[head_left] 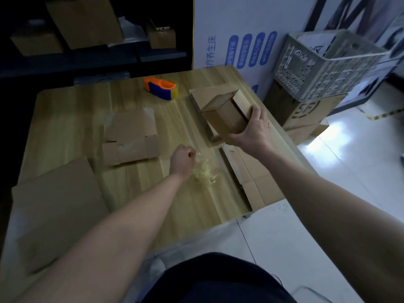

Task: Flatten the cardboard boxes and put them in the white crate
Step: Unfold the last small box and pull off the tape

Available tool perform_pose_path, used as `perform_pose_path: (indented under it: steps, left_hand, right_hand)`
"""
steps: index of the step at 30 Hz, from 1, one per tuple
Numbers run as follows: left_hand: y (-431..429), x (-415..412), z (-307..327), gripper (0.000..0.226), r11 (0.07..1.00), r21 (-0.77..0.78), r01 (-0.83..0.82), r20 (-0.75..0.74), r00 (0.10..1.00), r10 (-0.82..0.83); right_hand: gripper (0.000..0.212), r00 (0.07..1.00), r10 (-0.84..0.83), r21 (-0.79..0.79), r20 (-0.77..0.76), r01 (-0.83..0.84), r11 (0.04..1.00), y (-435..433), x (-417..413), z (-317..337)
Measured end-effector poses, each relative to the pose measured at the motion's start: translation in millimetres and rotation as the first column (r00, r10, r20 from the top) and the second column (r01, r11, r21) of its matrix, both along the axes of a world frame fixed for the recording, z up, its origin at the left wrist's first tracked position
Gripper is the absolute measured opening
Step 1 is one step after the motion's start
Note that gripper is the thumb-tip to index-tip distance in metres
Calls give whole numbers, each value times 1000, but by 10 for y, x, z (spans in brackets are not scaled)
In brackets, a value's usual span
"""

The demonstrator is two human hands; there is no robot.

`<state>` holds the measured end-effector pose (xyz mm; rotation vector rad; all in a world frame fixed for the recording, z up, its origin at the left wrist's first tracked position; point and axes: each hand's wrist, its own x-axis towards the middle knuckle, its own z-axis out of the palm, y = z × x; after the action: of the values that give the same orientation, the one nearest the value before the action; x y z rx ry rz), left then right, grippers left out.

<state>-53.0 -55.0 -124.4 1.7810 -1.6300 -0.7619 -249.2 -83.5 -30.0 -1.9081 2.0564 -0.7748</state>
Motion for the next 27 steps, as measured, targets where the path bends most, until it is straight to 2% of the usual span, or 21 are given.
perform_pose_path:
  steps: [2, 4, 8, 10, 14, 18, 22, 25, 27]
  left_hand:
    - [55, -161, -126, 14, 999, 24, 30, 7, 1000, -30]
    - [106, -294, -269, 7, 993, 93, 70, 77, 994, -77]
    - [126, -473, -409, 27, 940, 269, 209, 297, 911, -287]
    - [117, -518, -376, 28, 925, 298, 237, 341, 879, -335]
    - [145, -518, -272, 29, 909, 362, 205, 254, 917, -308]
    - [239, -427, -189, 39, 908, 398, 132, -14, 990, -138]
    - [319, -258, -135, 20, 922, 386, 11, -253, 963, 95]
    - [341, -54, -71, 5, 945, 326, -13, -224, 970, 91]
    - [326, 72, -8, 4, 973, 212, -91, -158, 979, 126]
  right_hand:
    - [112, 1000, 13, -13, 15, -13, 1000, 19, -72, -13]
    - [111, 1000, 27, -20, 13, -27, 999, 32, -138, -23]
    - [108, 997, 71, -14, 7, -71, 997, 44, -218, -22]
    - [104, 995, 97, -10, -11, -97, 995, 53, -232, -29]
    - [103, 987, 156, 22, 32, -157, 987, 73, -200, -49]
    - [102, 978, 205, 45, 21, -206, 978, 100, -92, -53]
    - [97, 972, 236, 52, 12, -236, 970, 104, 54, -23]
    - [95, 969, 245, 40, -7, -245, 969, 97, 179, -5]
    - [95, 969, 246, 16, -33, -246, 969, 95, 269, -2]
